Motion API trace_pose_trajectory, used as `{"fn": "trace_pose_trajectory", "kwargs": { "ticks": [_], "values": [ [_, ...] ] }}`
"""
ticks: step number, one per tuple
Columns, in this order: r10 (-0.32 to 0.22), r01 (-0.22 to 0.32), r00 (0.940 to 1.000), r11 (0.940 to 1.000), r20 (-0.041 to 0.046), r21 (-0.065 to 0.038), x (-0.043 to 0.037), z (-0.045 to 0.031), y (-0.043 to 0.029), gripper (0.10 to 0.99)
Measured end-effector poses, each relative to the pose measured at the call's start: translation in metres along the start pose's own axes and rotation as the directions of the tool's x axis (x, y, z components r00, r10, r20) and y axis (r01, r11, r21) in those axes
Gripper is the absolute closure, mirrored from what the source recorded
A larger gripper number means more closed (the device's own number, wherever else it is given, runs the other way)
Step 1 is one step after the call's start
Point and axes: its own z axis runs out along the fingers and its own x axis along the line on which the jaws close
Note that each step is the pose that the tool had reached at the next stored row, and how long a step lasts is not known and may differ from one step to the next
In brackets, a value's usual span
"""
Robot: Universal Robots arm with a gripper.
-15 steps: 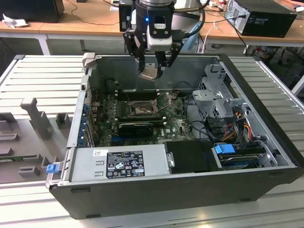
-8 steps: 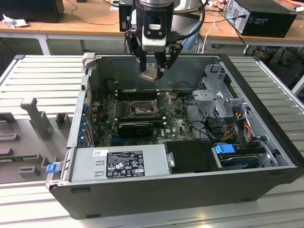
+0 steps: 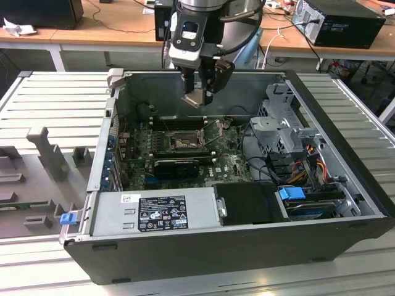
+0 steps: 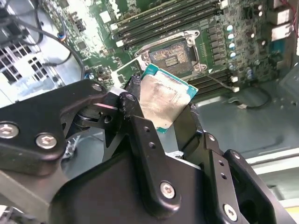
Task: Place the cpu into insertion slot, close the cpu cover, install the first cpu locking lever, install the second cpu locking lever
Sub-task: 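Place the cpu into insertion slot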
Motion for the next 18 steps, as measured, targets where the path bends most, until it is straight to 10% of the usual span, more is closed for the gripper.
{"fn": "trace_pose_trajectory", "kwargs": {
  "ticks": [9, 18],
  "values": [
    [0.159, -0.159, 0.9871, 0.9872, 0.0125, -0.004, -0.0001, 0.0035, -0.0003, 0.557],
    [0.336, -0.336, 0.9415, 0.9418, 0.0257, -0.011, -0.0001, 0.0079, -0.0006, 0.557]
  ]
}}
